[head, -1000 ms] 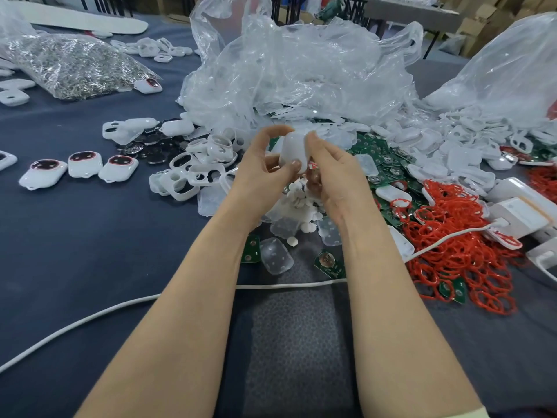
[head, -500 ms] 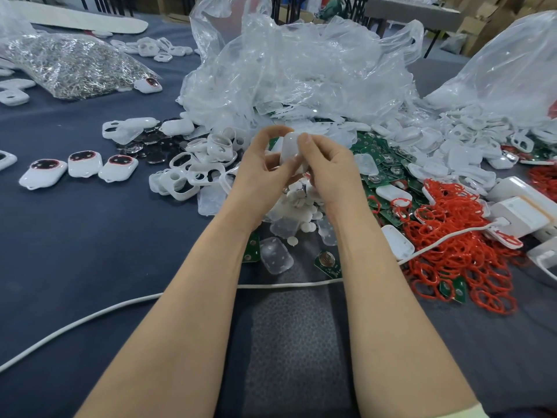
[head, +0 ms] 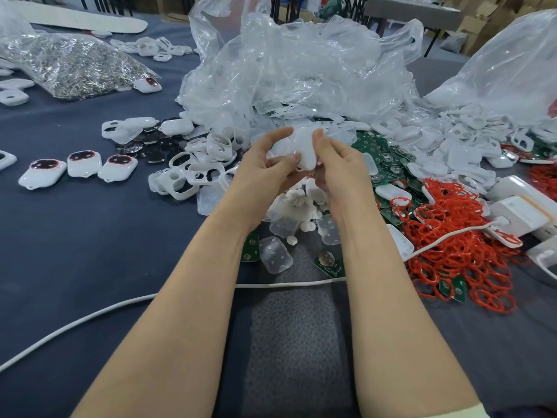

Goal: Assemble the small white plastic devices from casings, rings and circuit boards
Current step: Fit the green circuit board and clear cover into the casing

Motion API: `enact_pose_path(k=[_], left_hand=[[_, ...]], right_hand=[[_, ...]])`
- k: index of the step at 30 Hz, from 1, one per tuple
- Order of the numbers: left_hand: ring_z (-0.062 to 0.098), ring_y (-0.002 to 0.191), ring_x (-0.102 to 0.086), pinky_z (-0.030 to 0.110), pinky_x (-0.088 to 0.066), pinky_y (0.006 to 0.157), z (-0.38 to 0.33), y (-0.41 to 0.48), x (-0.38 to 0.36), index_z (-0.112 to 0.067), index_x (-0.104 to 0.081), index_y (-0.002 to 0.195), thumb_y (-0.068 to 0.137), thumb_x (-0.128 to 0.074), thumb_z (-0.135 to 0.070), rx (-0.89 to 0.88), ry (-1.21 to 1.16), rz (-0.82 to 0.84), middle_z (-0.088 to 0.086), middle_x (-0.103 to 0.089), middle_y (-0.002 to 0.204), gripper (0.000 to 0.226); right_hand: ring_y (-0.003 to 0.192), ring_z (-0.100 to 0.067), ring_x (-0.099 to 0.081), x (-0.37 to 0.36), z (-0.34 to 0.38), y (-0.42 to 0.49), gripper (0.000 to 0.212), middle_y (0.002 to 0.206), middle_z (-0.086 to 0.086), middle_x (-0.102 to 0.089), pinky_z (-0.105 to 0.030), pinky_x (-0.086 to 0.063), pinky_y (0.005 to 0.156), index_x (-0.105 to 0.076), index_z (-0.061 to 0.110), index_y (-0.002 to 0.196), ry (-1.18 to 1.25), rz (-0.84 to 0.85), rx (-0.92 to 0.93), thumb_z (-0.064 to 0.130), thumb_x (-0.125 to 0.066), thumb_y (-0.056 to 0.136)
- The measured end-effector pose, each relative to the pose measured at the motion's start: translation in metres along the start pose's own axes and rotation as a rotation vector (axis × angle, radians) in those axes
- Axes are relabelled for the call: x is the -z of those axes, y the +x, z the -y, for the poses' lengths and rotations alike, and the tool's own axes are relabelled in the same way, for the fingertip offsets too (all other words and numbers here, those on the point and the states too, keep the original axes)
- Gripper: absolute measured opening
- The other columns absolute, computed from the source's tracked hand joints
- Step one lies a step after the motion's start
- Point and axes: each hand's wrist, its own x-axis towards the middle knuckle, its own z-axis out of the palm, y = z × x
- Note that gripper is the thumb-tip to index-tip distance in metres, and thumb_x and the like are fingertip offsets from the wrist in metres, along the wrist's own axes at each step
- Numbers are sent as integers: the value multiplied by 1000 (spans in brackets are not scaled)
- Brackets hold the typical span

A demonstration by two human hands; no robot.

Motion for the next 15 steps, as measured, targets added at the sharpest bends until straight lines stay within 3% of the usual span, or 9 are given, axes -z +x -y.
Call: enact_pose_path(k=[3, 9, 12, 15], left_hand=[[17, 84, -72, 21, -56, 77, -1, -1, -2, -16, -57, 109, 96, -53, -4, 1, 27, -21, 6, -73, 84, 18], [19, 83, -72, 21, -57, 76, -1, 0, -2, -13, -59, 107, 97, -52, -3, 12, 30, -50, 13, -71, 91, 16], [17, 79, -73, 20, -57, 76, 0, 1, -3, -11, -58, 109, 97, -51, -2, 31, -25, -82, 13, -71, 90, 17], [11, 72, -71, 19, -57, 74, -1, 3, -3, -7, -55, 114, 96, -51, -1, 42, -104, -122, 9, -71, 83, 19]], right_hand=[[47, -1, -54, 1, 0, 0, 26, 59, 7, -62, -12, -39, 44, -69, 16, 83, 3, -15, 7, 28, -51, 98], [51, -6, -46, -2, -7, 7, 31, 54, 7, -54, -22, -38, 54, -64, 18, 70, -179, -85, 124, 25, -52, 98], [43, 0, -45, 0, -8, 7, 31, 50, 13, -54, -16, -36, 45, -68, 23, 72, -139, -8, 71, 32, -53, 97], [40, -2, -40, 6, -9, 7, 28, 50, 9, -49, -21, -35, 46, -67, 23, 72, -163, 160, -61, 36, -56, 95]])
